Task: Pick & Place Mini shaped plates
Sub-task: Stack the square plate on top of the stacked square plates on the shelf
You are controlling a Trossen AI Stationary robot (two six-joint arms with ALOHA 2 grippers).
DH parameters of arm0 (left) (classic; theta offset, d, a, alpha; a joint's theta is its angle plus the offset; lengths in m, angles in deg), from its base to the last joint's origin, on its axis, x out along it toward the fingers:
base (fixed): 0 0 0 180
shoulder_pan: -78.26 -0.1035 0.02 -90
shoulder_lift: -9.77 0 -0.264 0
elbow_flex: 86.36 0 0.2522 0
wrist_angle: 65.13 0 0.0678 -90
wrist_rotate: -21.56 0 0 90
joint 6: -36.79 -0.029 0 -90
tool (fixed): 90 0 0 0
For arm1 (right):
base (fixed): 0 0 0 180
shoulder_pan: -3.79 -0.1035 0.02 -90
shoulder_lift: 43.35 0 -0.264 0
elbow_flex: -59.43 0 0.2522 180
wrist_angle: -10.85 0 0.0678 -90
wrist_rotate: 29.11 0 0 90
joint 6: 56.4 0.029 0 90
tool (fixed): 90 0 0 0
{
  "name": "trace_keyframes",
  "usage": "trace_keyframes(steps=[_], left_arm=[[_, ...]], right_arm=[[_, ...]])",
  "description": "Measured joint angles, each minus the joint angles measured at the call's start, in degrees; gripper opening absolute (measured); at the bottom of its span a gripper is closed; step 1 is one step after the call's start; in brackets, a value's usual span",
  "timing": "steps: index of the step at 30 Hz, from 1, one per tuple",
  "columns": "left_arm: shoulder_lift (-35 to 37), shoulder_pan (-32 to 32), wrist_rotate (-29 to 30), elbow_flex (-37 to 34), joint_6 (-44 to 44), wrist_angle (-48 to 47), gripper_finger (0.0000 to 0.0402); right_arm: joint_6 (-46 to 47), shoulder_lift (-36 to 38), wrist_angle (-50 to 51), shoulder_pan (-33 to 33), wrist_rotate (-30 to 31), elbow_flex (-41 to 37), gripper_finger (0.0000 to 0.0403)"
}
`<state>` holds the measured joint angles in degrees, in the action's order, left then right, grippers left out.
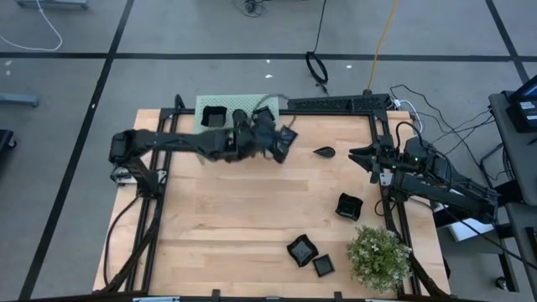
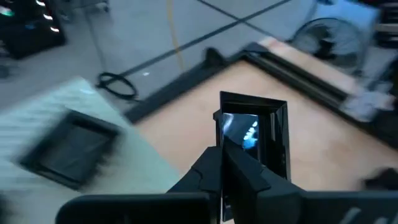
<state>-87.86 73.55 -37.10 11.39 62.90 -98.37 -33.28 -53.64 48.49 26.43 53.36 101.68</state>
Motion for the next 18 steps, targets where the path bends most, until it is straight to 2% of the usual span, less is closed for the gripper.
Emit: trace_keyframes(steps=[3, 7, 11, 14, 18], left_arm=[[1.75, -3.82, -1.1, -0.04, -4.22, -2.34, 0.0018], [4.06, -9.19, -6.76, -0.02, -10.12, -5.51, 0.0006], [6.02, -15.23, -15.82, -0.06, -17.88, -8.83, 0.0011], [7.1, -19.93, -24.94, -0.04, -22.83, -11.02, 0.0018], [7.15, -24.68, -33.16, -0.04, -28.1, -11.21, 0.0006]], right_arm=[[0.0, 0.0, 0.0, 0.0, 0.01, 0.0, 0.0105], [0.0, 0.0, -0.02, 0.0, 0.02, -0.01, 0.0105], [0.0, 0.0, -0.02, 0.0, 0.0, 0.0, 0.0105], [0.0, 0.0, -0.02, 0.0, 0.0, 0.0, 0.0105], [0.0, 0.0, -0.02, -0.01, 0.02, 0.0, 0.0105]])
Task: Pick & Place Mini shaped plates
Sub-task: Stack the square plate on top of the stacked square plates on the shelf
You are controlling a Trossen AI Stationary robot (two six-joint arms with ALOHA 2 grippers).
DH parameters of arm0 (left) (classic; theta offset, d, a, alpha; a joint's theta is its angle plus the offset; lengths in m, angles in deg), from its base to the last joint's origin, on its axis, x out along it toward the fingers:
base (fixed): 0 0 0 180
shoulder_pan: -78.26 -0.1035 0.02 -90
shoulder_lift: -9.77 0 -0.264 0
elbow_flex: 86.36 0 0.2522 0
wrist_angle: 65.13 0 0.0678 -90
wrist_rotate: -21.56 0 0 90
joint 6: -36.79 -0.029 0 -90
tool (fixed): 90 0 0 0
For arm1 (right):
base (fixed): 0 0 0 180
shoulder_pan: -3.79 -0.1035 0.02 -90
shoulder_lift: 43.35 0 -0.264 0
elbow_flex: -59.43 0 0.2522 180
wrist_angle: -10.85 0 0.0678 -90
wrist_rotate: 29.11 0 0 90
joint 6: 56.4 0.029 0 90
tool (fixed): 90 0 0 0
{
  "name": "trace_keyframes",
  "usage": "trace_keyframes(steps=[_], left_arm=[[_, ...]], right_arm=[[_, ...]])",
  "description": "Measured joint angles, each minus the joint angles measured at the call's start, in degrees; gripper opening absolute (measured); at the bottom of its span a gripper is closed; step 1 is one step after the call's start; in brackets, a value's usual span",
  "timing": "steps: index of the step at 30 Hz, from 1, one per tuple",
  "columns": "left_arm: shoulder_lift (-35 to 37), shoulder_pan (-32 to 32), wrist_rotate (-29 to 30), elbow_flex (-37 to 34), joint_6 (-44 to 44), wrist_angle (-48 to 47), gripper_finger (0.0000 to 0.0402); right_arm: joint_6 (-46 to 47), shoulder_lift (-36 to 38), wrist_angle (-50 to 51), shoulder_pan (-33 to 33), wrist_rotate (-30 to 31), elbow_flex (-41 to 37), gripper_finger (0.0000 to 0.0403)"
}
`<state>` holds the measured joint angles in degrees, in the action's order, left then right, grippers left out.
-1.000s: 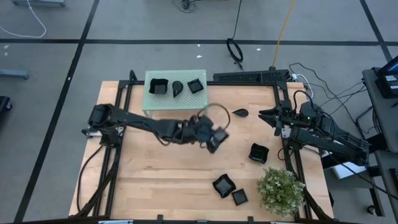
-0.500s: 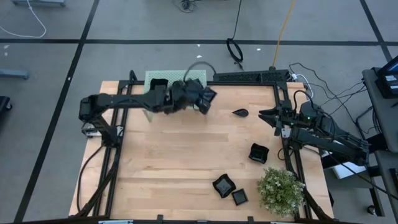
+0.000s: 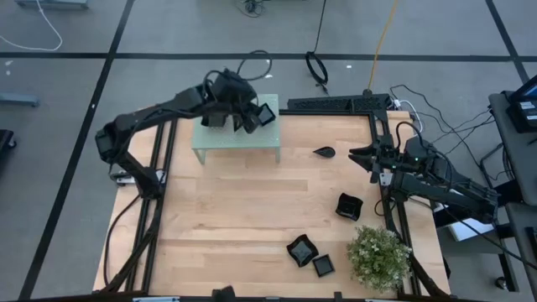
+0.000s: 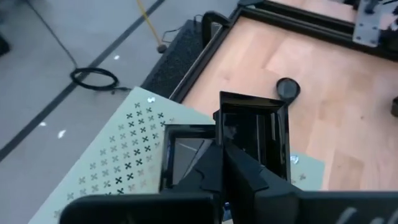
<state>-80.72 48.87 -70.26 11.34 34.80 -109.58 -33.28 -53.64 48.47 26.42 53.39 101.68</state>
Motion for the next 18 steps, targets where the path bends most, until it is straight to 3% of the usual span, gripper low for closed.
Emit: trace_keyframes(steps=[9, 18], left_arm=[[-0.27, -4.24, -7.22, 0.0, -9.23, -0.05, 0.0008], [-2.38, -4.34, -6.6, -0.07, -11.25, -0.78, 0.0018]], right_arm=[[0.0, 0.0, 0.02, 0.01, -0.02, -0.02, 0.0105], [0.0, 0.0, 0.02, 0.01, 0.0, -0.02, 0.0105]])
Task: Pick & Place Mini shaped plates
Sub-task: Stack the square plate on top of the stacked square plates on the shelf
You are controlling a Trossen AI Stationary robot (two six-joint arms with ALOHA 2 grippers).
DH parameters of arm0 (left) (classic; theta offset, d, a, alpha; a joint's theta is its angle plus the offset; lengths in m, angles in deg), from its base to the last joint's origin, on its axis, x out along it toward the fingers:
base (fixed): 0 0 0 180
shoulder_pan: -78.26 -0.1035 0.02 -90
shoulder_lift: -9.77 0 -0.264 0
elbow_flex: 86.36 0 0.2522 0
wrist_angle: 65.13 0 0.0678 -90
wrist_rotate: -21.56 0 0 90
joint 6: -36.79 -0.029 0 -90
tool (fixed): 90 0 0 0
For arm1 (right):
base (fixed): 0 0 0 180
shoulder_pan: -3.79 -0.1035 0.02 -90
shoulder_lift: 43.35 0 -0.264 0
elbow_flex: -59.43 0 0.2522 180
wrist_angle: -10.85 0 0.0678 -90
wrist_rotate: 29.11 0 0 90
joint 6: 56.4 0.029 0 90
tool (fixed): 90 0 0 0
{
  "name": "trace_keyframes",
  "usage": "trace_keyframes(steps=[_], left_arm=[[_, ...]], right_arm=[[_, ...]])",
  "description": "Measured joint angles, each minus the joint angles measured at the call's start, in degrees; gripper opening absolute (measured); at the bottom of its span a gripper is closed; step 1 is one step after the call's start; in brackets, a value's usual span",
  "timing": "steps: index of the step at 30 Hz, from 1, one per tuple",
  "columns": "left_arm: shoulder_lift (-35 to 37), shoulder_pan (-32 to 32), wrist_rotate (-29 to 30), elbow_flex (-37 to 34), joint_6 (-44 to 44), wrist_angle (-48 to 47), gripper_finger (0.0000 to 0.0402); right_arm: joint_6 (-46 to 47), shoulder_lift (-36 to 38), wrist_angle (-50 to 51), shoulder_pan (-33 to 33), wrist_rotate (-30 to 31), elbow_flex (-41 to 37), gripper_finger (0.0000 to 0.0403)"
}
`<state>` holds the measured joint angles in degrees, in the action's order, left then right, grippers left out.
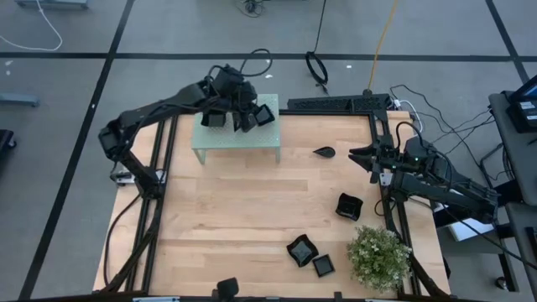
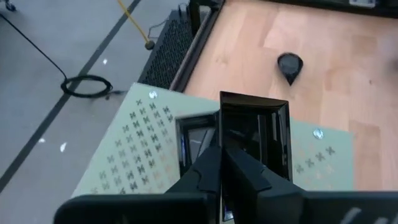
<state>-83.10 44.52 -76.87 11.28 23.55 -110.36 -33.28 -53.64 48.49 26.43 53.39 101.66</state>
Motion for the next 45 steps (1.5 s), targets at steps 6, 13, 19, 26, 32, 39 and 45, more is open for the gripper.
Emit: trace_keyframes(steps=[6, 13, 19, 26, 32, 39, 45], left_arm=[[-1.5, -0.28, 0.01, 0.02, 1.55, 1.64, 0.0005], [-2.4, -0.75, 0.08, 0.03, 2.32, 2.99, 0.0018], [-3.2, -1.0, 0.9, 0.06, 4.3, 4.52, 0.0008], [-3.18, -1.07, 0.99, 0.07, 4.33, 4.55, 0.0021], [-3.18, -1.07, 0.99, 0.07, 4.33, 4.49, 0.0023], [-3.18, -1.07, 1.01, 0.07, 4.37, 3.7, 0.0023], [-3.18, -1.07, 2.57, 0.07, 4.35, 2.91, 0.0025]], right_arm=[[0.0, 0.0, -0.01, -0.01, -0.02, 0.02, 0.0105], [0.0, 0.0, -0.01, -0.01, -0.02, 0.01, 0.0105], [0.0, 0.0, -0.01, -0.01, -0.01, 0.02, 0.0105], [0.0, 0.0, -0.02, 0.0, -0.02, 0.0, 0.0105], [0.0, 0.0, 0.0, -0.02, -0.02, 0.02, 0.0105], [0.0, 0.0, 0.0, 0.0, -0.02, 0.02, 0.0105], [0.01, 0.0, -0.01, -0.01, -0.02, 0.01, 0.0105]])
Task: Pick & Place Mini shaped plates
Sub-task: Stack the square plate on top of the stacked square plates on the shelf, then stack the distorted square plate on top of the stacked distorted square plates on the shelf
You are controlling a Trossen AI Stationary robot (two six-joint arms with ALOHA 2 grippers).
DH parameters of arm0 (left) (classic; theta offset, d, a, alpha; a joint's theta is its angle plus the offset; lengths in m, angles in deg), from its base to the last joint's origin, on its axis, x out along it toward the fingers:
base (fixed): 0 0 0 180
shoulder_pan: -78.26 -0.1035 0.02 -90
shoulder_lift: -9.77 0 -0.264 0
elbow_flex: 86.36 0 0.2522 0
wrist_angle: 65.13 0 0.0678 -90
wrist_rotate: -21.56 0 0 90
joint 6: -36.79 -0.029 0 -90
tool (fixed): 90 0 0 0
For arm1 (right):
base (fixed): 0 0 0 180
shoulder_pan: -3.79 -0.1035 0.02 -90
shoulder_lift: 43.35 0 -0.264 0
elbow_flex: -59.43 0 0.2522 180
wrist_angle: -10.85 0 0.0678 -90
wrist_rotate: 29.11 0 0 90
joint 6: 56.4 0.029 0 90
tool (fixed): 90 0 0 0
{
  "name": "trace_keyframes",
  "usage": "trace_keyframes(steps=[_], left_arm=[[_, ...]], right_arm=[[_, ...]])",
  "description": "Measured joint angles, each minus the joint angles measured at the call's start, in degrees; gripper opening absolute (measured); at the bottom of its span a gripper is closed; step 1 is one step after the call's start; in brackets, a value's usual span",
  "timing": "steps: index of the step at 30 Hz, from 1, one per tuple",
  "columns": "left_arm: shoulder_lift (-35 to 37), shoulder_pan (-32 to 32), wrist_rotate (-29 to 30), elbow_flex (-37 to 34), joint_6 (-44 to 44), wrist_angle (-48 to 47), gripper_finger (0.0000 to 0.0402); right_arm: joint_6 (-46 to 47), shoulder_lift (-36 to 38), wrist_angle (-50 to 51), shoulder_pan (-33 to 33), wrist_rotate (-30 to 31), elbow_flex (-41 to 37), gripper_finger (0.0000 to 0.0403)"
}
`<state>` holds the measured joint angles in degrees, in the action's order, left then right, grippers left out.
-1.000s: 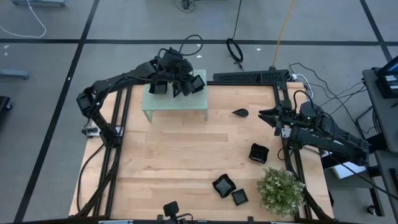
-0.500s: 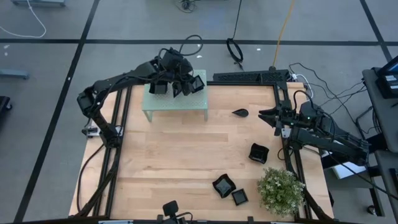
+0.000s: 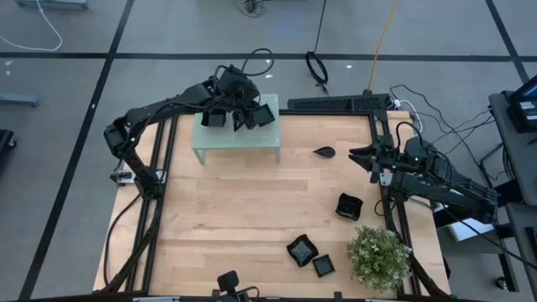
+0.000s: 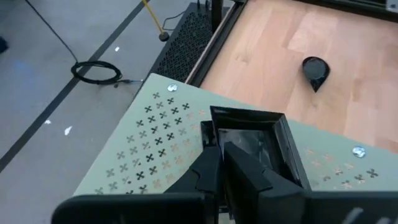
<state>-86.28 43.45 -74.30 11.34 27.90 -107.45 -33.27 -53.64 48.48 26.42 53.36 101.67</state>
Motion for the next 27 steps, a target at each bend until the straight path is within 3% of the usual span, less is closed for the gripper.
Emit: trace_keyframes(steps=[4, 9, 16, 27], left_arm=[[0.0, 0.17, 1.91, 0.0, -1.05, 0.07, 0.0049], [0.0, 0.17, 2.94, 0.0, -1.18, 0.91, 0.0107], [0.54, 1.92, 0.29, 0.0, 0.3, 7.48, 0.0171], [2.06, 9.5, -0.22, 0.0, 3.15, 15.86, 0.0172]], right_arm=[[-0.01, 0.0, 0.01, 0.0, 0.0, 0.01, 0.0105], [-0.01, 0.0, 0.01, -0.01, 0.0, -0.01, 0.0105], [-0.01, 0.0, 0.0, 0.01, 0.0, 0.0, 0.0105], [-0.01, 0.0, 0.01, 0.01, 0.01, -0.01, 0.0105]])
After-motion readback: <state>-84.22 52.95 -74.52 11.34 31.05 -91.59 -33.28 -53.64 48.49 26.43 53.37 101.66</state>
